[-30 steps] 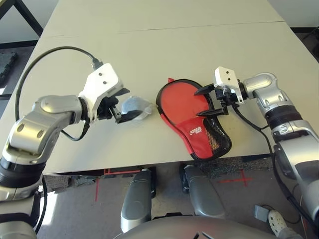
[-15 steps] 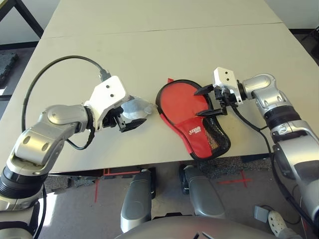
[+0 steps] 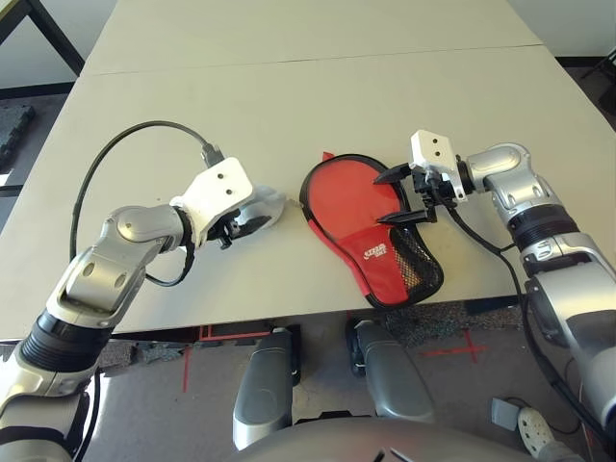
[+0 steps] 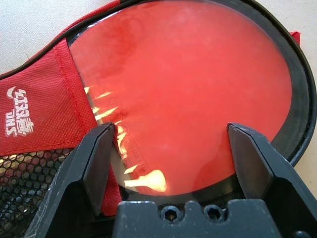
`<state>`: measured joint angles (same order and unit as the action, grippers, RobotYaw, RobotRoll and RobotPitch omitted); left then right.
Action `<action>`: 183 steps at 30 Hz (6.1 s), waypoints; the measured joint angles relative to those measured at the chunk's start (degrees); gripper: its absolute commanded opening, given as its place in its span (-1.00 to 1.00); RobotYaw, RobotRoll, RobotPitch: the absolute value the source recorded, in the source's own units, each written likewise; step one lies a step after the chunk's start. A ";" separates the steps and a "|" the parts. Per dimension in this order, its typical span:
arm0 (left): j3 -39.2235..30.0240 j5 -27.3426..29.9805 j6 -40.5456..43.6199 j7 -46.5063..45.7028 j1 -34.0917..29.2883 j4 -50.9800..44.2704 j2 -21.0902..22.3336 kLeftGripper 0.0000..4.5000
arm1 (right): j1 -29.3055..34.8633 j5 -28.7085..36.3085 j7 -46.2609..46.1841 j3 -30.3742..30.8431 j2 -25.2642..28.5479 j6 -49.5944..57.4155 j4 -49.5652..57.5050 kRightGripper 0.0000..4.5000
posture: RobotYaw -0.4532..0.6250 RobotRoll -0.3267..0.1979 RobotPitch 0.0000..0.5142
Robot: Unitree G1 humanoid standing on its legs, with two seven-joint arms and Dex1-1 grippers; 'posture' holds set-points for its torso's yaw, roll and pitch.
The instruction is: Store the ping-pong paddle in its case and zip it.
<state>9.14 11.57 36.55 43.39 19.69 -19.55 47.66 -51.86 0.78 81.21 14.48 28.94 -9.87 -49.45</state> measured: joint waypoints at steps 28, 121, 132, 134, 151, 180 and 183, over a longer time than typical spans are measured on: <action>4.18 -7.18 -3.67 -0.71 27.49 29.65 -11.86 -0.97 | 3.86 -1.85 -3.57 0.38 1.12 -2.87 6.65 1.00 | 0.02 0.25 -0.11; -0.02 -18.26 -36.09 -4.47 44.60 63.77 -34.69 0.98 | 7.74 -2.10 -6.80 0.48 2.20 0.21 15.09 1.00 | -0.05 0.25 -0.10; -0.01 -12.58 -20.86 4.49 22.19 30.29 -26.63 0.98 | 7.30 -2.36 -6.97 0.50 1.96 -0.35 13.50 1.00 | -0.01 0.25 -0.10; 0.01 -11.59 -18.92 4.86 20.48 26.54 -26.09 0.98 | 7.21 -2.53 -7.09 0.50 1.89 -0.51 13.26 1.00 | -0.01 0.25 -0.10; 7.90 -12.15 -16.94 4.41 13.00 25.22 -27.09 0.98 | 6.03 -2.64 -6.78 0.86 1.79 -0.48 11.42 1.00 | -0.04 0.25 -0.15; 10.48 -11.58 -16.87 5.70 12.13 23.60 -26.53 0.98 | -20.19 2.83 -23.43 -11.60 -5.10 22.15 -16.96 1.00 | 0.00 0.25 -0.13; 10.50 -11.60 -16.19 4.93 11.28 22.19 -26.52 0.98 | -21.85 2.24 -29.61 -12.72 -7.45 22.48 -20.27 1.00 | 0.01 0.25 -0.12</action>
<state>19.64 -0.03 20.36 48.31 30.97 2.63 21.13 -73.71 3.02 51.59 1.76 21.49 12.61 -69.73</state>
